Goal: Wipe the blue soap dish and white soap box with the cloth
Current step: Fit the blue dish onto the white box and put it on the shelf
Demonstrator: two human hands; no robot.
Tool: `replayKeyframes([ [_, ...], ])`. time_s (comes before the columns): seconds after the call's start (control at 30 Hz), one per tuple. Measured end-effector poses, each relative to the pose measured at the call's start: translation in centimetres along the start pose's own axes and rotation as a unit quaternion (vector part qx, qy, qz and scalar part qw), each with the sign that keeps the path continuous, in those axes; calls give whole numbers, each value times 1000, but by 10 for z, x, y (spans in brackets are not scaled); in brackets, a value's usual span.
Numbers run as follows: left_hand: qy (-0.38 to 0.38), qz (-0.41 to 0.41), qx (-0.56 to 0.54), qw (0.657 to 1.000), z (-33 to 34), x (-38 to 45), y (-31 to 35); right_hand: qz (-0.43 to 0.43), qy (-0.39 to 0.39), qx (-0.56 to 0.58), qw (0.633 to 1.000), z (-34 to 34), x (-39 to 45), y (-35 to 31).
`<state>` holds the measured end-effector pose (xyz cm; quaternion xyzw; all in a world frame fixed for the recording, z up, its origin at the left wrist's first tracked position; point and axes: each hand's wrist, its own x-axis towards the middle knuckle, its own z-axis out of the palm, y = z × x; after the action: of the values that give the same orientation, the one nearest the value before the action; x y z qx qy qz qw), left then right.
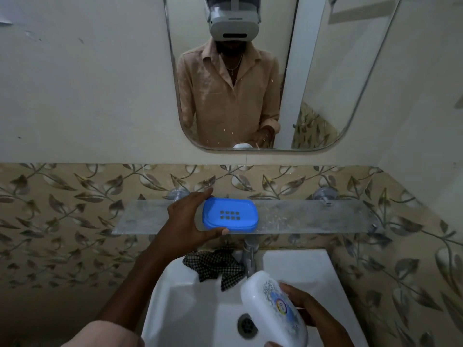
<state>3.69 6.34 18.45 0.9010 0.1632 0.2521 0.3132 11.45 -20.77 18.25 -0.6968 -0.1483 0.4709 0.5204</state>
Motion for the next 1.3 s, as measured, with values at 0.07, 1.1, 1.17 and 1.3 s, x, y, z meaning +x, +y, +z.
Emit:
replayKeyframes([
  [0.07,13,14,-78,997,-5,-10,6,-109,-20,16,994,-10,-35,25],
  [1.1,24,-229,-552,801,68,-111,93,-279,162,-116,939,36,-42,11],
  [1.17,28,-229,-554,800,66,-111,94,-278,167,-104,940,37,-41,12],
  [1.3,38,-232,-550,802,66,-110,94,-277,165,-92,942,38,-40,14],
])
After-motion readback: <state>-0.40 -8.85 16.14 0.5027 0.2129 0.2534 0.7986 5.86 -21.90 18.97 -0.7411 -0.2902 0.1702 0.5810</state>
